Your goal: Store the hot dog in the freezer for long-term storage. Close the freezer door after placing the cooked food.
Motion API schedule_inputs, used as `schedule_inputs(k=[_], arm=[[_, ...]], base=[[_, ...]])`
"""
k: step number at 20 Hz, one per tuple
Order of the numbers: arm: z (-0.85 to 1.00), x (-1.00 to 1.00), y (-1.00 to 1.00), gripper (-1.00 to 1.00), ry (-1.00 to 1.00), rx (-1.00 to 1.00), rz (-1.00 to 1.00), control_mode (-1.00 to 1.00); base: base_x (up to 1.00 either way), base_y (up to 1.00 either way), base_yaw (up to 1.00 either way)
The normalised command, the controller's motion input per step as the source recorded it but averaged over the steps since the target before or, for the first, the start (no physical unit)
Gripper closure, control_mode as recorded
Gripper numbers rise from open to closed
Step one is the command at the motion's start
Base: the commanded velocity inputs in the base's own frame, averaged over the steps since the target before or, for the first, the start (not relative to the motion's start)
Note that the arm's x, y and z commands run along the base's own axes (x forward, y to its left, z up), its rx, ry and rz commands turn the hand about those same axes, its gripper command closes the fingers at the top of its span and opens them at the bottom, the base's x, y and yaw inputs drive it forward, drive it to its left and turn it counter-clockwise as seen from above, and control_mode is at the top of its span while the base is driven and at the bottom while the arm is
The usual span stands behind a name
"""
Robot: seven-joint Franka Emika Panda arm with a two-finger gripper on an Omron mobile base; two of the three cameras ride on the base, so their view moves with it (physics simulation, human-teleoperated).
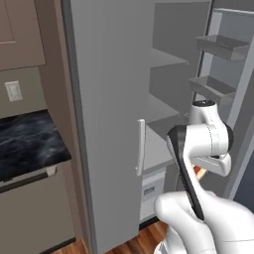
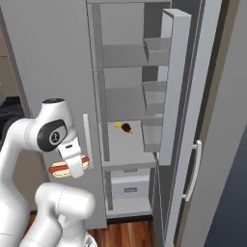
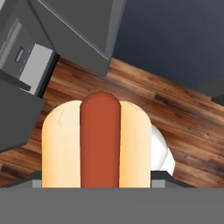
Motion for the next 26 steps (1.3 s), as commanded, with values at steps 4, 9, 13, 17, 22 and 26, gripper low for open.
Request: schedule_inputs(k=[4,9,13,17,22,26], arm=[[0.00,0.00,0.00,1.00,0.00,0.00,0.00,1.00],[0.00,0.00,0.00,1.00,0.00,0.00,0.00,1.00],[0.00,0.00,0.00,1.00,0.00,0.00,0.00,1.00],[0.00,0.00,0.00,1.00,0.00,0.00,0.00,1.00],[0.00,0.00,0.00,1.00,0.00,0.00,0.00,1.00],[0.00,0.00,0.00,1.00,0.00,0.00,0.00,1.00]], base=[[0.46,-0.29,-0.17],[0.38,-0.19,-0.03],[0.29,-0.02,0.00],[0.64,0.00,0.00],[0.59,-0.06,0.00],[0.15,-0.30,0.01]])
